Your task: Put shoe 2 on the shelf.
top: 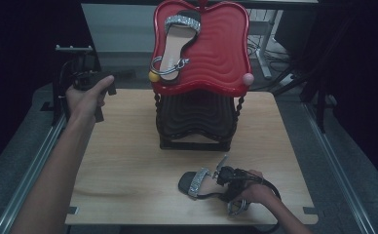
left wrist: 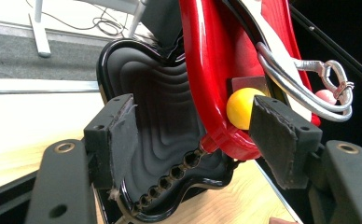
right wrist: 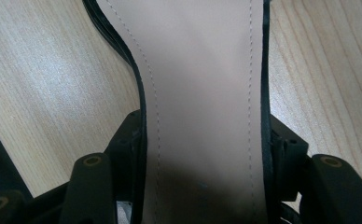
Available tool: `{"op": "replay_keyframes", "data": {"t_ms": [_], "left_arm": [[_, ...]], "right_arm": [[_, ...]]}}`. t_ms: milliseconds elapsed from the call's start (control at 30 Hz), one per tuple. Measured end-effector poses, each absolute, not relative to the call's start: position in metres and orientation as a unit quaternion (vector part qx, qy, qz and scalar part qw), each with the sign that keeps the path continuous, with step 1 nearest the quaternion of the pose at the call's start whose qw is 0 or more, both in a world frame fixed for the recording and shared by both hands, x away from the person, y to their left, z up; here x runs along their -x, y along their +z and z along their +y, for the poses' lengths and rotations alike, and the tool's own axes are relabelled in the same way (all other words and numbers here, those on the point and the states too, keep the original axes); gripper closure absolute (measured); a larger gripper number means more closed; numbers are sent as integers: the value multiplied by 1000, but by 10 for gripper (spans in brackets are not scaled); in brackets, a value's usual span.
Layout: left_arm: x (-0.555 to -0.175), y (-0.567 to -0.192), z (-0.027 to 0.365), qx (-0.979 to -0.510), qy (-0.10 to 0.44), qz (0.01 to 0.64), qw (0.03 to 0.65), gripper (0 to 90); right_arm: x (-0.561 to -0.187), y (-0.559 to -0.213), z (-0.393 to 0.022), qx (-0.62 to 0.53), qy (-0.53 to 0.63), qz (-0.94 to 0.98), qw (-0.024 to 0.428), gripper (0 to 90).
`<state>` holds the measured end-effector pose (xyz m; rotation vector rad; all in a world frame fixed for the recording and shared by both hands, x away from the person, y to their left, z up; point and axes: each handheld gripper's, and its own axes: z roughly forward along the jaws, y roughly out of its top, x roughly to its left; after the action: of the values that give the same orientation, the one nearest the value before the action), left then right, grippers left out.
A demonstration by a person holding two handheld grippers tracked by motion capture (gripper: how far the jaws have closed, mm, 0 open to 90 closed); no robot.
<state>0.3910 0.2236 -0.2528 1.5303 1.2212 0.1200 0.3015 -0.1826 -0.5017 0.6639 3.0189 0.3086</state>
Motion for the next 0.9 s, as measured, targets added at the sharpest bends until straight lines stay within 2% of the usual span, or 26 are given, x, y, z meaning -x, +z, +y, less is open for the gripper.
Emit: {"op": "replay_keyframes", "data": {"t_ms": [433,900], "left_arm": [[-390,-252,229,-644,52,521,558,322],[-390,-252,228,-641,48,522,560,323]], "right_arm": [[-309,-488,-197,-259,181,948,-26,427],[-312,-470,-237,-307,287,905,-68,428]]}}
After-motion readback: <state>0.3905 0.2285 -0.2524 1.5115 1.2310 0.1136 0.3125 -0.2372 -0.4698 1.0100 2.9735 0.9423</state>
